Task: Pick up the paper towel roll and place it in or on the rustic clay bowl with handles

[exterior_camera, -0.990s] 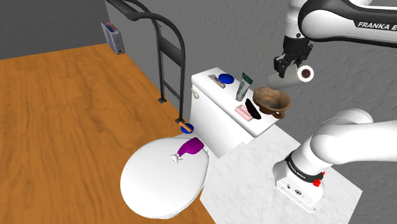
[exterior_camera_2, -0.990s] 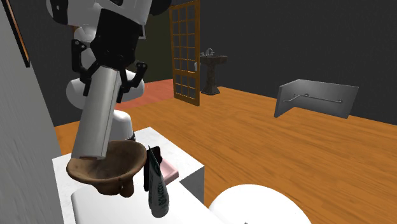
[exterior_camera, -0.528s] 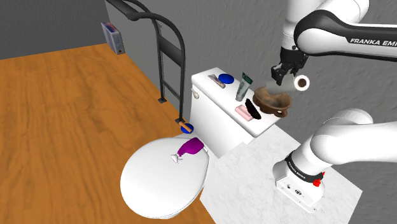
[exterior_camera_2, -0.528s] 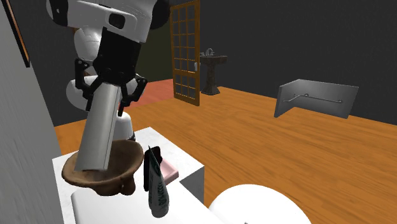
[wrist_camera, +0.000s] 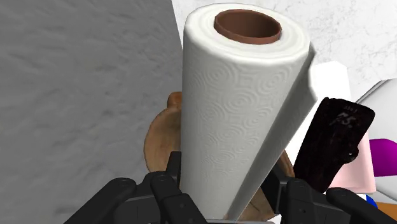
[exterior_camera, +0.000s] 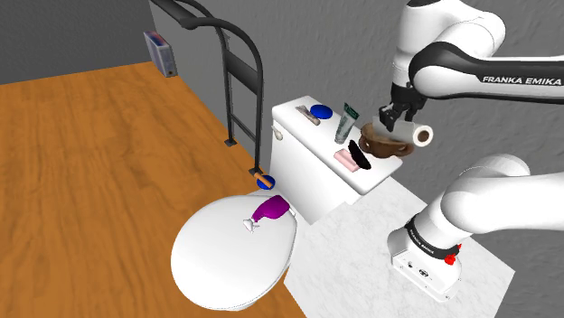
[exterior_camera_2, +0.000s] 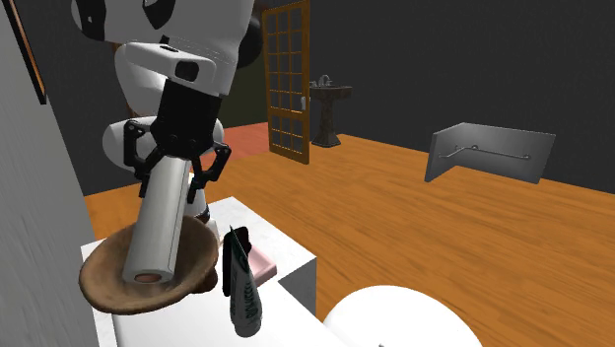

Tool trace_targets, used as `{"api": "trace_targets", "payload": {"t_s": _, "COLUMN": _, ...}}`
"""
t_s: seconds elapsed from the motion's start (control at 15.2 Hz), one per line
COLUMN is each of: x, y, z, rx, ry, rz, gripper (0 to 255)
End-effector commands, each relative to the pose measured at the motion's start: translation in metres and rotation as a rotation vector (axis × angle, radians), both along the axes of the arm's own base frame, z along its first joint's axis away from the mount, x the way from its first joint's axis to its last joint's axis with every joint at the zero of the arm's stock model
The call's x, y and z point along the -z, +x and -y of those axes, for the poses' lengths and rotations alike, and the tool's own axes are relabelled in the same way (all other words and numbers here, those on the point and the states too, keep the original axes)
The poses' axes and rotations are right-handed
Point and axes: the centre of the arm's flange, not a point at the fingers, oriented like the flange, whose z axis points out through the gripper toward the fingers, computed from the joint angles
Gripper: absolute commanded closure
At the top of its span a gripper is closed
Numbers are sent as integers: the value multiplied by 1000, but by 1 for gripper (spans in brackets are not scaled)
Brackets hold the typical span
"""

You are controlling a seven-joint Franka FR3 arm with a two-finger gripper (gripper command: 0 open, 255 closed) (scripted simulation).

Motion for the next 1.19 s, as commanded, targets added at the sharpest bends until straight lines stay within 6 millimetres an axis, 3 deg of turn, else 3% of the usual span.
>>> {"api": "trace_targets", "payload": {"t_s": 0.0, "x": 13, "y": 1, "z": 0, "rx": 1, "ry": 2, "rz": -6, "gripper": 255}}
{"api": "trace_targets", "payload": {"t_s": 0.53, "x": 19, "y": 1, "z": 0, "rx": 1, "ry": 2, "rz": -6, "gripper": 255}}
{"api": "trace_targets", "payload": {"t_s": 0.59, "x": 19, "y": 1, "z": 1, "rx": 1, "ry": 2, "rz": -6, "gripper": 0}}
{"api": "trace_targets", "payload": {"t_s": 0.92, "x": 19, "y": 1, "z": 0, "rx": 1, "ry": 2, "rz": -6, "gripper": 0}}
{"api": "trace_targets", "payload": {"t_s": 1.12, "x": -18, "y": 5, "z": -14, "rx": 1, "ry": 2, "rz": -6, "gripper": 0}}
